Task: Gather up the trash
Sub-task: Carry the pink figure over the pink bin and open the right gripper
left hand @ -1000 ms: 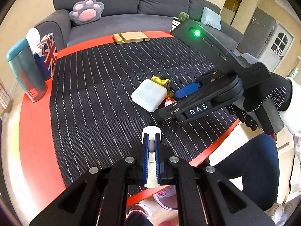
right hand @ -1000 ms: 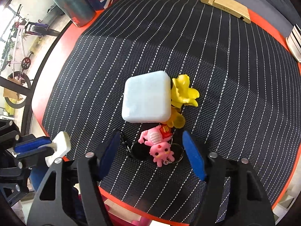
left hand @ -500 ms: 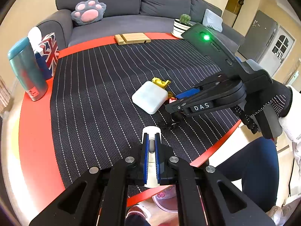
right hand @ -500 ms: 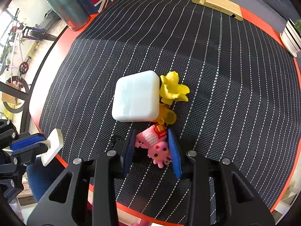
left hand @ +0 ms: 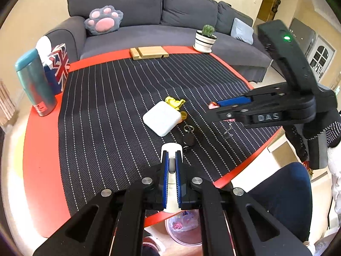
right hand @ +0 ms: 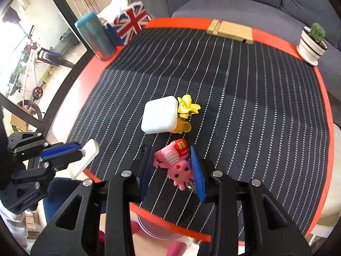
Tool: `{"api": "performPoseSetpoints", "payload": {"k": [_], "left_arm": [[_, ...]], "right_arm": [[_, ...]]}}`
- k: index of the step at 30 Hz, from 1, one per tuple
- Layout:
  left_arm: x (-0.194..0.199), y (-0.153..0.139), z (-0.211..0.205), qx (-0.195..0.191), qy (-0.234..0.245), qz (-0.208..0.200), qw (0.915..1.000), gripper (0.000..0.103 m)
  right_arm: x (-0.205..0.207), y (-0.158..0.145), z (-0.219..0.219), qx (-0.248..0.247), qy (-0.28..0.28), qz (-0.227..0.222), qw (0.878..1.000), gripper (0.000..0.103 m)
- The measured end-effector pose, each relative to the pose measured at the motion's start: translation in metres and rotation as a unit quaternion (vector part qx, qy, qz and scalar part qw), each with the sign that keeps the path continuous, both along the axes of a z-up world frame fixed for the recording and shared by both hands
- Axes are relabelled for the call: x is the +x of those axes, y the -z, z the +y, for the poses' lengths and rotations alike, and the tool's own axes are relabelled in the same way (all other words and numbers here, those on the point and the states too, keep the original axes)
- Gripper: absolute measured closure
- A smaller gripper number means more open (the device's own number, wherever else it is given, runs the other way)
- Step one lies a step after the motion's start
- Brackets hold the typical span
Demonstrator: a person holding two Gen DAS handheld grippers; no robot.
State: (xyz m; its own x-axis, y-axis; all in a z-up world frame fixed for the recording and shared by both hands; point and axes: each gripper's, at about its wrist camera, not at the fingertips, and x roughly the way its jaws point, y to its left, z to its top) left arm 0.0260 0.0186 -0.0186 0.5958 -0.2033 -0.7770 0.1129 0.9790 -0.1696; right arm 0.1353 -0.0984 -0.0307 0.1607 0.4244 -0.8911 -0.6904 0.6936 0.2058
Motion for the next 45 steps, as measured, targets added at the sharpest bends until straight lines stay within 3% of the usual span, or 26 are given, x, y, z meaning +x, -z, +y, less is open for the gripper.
{"api": "performPoseSetpoints", "payload": {"k": [10, 18, 30, 40, 42, 44, 45], "left_arm": [[-0.028, -0.020, -0.024, 0.005, 0.010, -0.031, 0.9995, 0.097], [-0.053, -0.024, -0.046, -0.005, 0.023, -0.043, 0.9988, 0.097], [-0.089, -0.012, -0.065, -0.019, 0.026, -0.047, 0.9984, 0.097], [-0.111, -0.008, -0.070, -0.029, 0.027, -0.046, 0.9982, 0.097], [-0.112, -0.008, -0.069, -0.029, 0.026, -0.046, 0.9982, 0.097], [-0.111, -0.008, -0.068, -0.029, 0.026, -0.045, 0.9982, 0.097], [-0.111, -0.008, -0.068, -0.028, 0.025, -0.045, 0.9983, 0.097]], "right_arm": [[-0.053, -0.036, -0.045, 0.048, -0.006, -0.042, 0.998, 0.068], [-0.100, -0.043, -0.068, 0.060, -0.021, -0.059, 0.996, 0.068], [-0.158, -0.023, -0.092, 0.065, -0.036, -0.040, 0.996, 0.068], [-0.177, 0.005, -0.091, 0.064, -0.052, -0.009, 0.997, 0.068], [-0.177, 0.006, -0.089, 0.065, -0.056, -0.006, 0.996, 0.066], [-0.175, 0.006, -0.089, 0.069, -0.049, -0.010, 0.996, 0.035], [-0.173, 0.005, -0.091, 0.074, -0.041, -0.013, 0.996, 0.029]]}}
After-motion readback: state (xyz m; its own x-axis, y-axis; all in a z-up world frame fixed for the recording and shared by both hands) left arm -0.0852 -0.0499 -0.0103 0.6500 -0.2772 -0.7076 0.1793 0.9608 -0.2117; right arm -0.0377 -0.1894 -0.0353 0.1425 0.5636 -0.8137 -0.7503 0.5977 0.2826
